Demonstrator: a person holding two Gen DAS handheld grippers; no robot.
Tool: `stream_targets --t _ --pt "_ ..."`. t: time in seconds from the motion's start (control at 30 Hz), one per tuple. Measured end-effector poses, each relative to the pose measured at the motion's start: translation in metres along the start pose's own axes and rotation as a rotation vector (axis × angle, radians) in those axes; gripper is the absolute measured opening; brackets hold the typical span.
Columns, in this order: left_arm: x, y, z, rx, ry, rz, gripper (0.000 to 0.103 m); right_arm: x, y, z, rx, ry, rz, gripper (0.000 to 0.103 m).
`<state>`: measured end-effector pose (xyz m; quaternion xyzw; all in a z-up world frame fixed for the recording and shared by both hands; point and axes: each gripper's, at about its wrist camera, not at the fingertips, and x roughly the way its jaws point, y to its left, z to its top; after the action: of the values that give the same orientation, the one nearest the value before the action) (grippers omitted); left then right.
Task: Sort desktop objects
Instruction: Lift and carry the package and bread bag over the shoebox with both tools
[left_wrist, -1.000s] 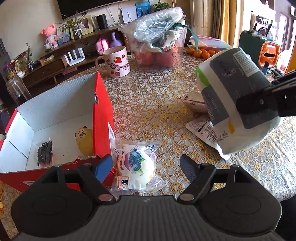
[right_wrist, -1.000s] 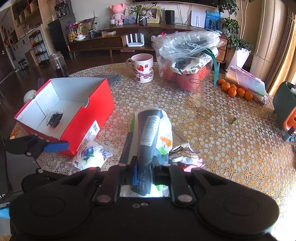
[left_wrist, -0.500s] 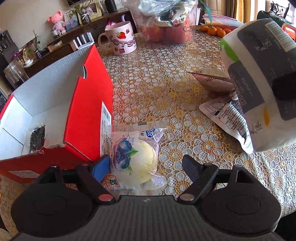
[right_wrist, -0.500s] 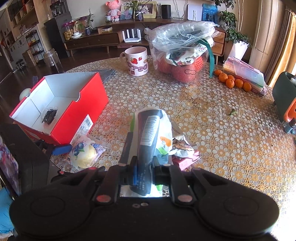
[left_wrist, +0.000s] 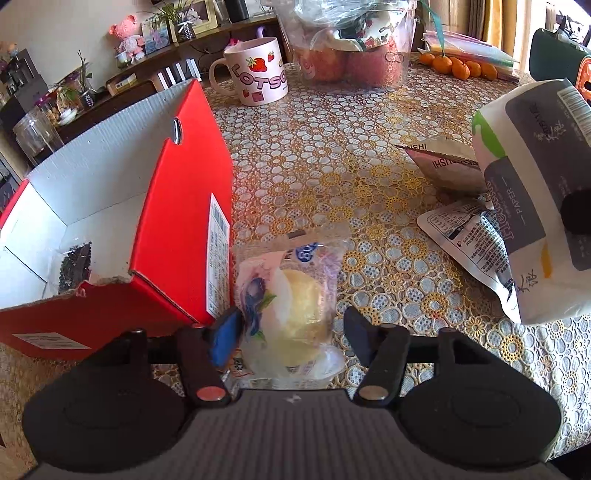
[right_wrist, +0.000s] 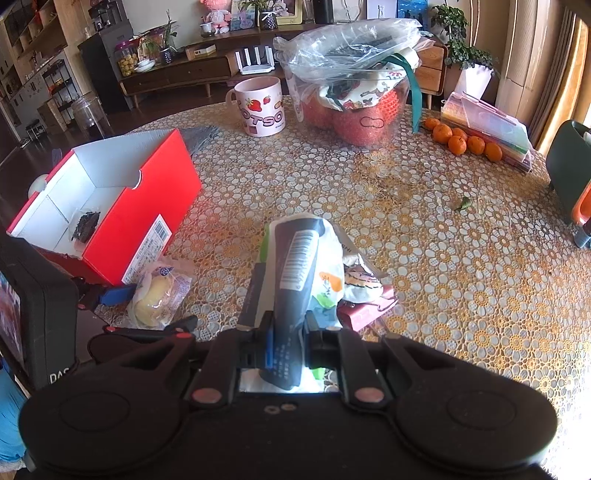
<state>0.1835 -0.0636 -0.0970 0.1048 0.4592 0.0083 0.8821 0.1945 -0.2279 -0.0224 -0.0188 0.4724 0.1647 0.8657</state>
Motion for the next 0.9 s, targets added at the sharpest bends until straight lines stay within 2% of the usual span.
stream_targets --t 0.23,0.57,0.9 --pt "-0.008 0.01 0.0 -0.051 -0.013 -0.025 0.046 -0.005 0.002 -0.001 0.0 -0.006 -0.002 0.013" --pt "-0.041 0.019 0.004 -0.083 -0.045 -0.077 0.046 -0.025 0.009 0.0 -0.011 -0.04 -0.004 0.013" --pt "-0.083 0.031 0.011 -0.108 -0.117 -0.116 0.046 -0.041 0.028 0.001 -0.041 -0.069 -0.001 0.013"
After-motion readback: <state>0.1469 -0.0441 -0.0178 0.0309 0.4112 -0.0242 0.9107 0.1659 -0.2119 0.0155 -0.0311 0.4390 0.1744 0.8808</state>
